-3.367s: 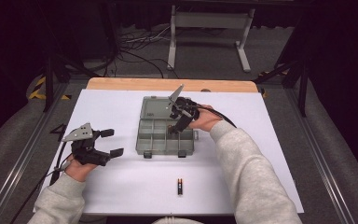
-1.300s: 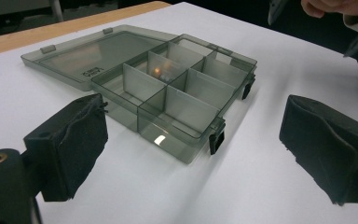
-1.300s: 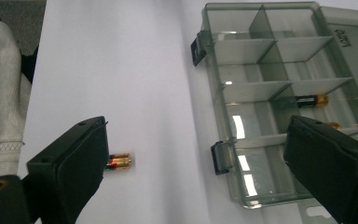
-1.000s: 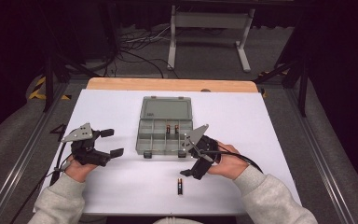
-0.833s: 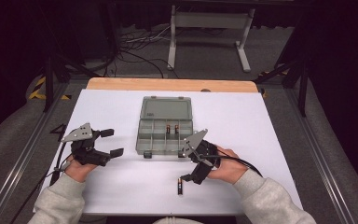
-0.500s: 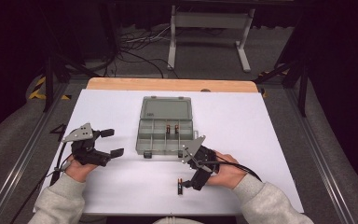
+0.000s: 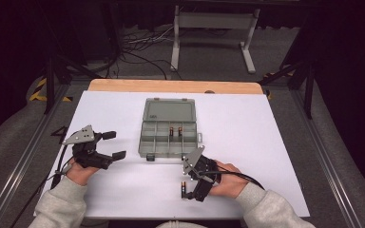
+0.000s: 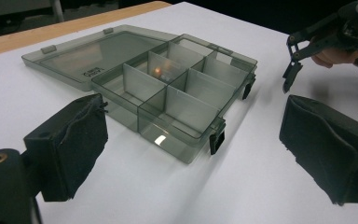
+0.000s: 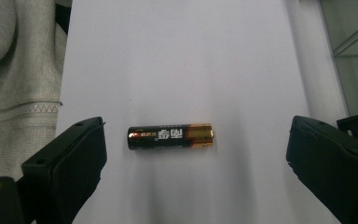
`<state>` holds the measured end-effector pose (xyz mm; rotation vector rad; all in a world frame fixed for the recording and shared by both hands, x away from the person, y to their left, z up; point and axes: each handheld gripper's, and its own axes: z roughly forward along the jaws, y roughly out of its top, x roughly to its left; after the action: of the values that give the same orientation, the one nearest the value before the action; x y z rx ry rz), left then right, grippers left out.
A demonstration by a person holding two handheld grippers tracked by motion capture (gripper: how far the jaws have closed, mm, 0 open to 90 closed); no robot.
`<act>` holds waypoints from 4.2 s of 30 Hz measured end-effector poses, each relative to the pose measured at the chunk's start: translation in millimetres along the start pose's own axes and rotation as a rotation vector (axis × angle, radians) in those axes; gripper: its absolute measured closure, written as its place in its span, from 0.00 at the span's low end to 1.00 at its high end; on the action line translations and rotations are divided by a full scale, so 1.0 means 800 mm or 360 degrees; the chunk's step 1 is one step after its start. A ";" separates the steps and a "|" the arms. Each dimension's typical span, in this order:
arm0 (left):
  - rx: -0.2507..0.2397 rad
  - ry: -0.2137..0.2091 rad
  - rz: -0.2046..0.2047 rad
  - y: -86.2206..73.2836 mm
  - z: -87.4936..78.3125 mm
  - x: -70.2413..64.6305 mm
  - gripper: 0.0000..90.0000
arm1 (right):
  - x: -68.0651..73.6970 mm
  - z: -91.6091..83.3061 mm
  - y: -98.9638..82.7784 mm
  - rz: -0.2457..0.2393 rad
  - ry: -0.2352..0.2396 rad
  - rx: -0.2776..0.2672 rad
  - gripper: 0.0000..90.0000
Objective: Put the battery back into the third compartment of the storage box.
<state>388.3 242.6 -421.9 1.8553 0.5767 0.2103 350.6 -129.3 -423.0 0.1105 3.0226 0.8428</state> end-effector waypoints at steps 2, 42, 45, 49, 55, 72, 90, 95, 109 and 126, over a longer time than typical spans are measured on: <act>0.0003 -0.0002 -0.0002 0.000 0.000 0.000 0.09 | 0.001 0.002 -0.001 0.0001 0.0009 0.0000 0.06; 0.0001 0.0002 -0.0010 0.000 -0.001 0.001 0.09 | 0.017 0.022 -0.005 -0.0078 -0.0053 0.0064 0.36; 0.0001 -0.0003 -0.0016 0.000 -0.001 0.001 0.09 | 0.017 0.021 -0.005 -0.0080 -0.0015 0.0064 0.45; -0.0001 0.0003 -0.0008 0.000 -0.001 0.001 0.09 | 0.017 0.021 -0.004 -0.0077 -0.0005 0.0068 0.46; -0.0003 0.0000 -0.0009 0.000 0.000 0.001 0.09 | 0.016 0.021 -0.002 -0.0080 -0.0006 0.0079 0.46; -0.0005 0.0002 -0.0005 0.000 -0.001 0.001 0.09 | 0.006 -0.010 0.022 -0.0118 0.0026 0.0044 0.46; -0.0008 -0.0006 -0.0015 0.000 -0.002 0.001 0.09 | -0.020 -0.055 0.052 -0.0164 -0.0015 -0.0012 0.46; -0.0004 -0.0005 -0.0009 0.000 -0.001 0.001 0.09 | -0.029 -0.067 0.059 -0.0170 -0.0037 -0.0026 0.46; -0.0006 -0.0001 -0.0012 0.000 -0.002 0.002 0.09 | -0.058 -0.089 0.078 -0.0181 -0.0054 -0.0054 0.46; -0.0013 -0.0009 -0.0012 0.000 -0.003 0.002 0.09 | -0.096 -0.110 0.096 -0.0185 -0.0120 -0.0067 0.46</act>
<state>389.1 245.2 -421.3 1.8453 0.5779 0.2019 431.0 -114.3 -309.5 -0.0330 2.9068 0.8705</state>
